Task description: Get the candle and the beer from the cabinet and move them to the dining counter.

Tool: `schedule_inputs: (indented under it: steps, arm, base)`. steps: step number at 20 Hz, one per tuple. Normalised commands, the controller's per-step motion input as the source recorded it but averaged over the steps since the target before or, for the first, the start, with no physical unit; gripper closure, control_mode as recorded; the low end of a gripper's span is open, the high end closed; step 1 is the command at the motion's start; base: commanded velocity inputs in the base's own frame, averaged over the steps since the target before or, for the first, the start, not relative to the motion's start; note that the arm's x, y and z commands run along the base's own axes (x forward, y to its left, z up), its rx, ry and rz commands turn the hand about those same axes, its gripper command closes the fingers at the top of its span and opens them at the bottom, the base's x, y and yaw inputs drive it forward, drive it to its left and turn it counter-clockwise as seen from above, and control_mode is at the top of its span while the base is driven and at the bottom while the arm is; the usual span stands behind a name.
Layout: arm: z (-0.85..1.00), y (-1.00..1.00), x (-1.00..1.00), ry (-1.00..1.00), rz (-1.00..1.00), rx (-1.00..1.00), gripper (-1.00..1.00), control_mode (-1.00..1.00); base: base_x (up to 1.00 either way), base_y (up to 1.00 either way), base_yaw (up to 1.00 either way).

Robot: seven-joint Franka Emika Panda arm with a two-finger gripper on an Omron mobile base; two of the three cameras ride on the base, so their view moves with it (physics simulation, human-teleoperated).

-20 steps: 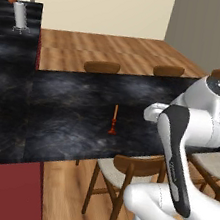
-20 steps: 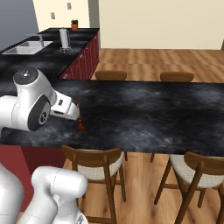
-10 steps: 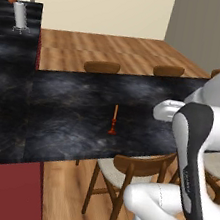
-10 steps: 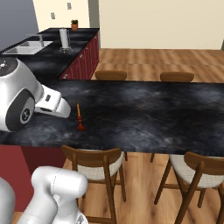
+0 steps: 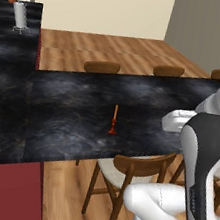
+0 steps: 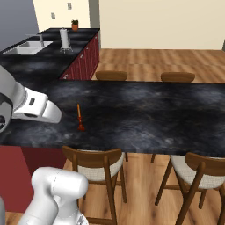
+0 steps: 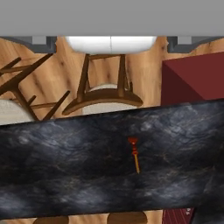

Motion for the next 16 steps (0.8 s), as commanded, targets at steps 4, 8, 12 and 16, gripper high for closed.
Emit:
schedule_inputs:
  steps: [4,8,12,16]
  arm:
    - [0.00,-0.06,-0.05,0.00,0.06,-0.03,-1.00,-1.00]
    - [0.01,0.00,0.00,0.00,0.04,0.00,-1.00,-1.00]
    - [0.00,0.00,0.00,0.00,0.00,0.00,-1.00,-1.00]
    - [0.00,0.00,-0.04,0.00,0.00,0.00,-1.00,1.00]
  base:
    - [0.00,0.00,0.00]
    - [0.00,0.00,0.00]
    - [0.00,0.00,0.00]
    - [-0.15,0.00,0.00]
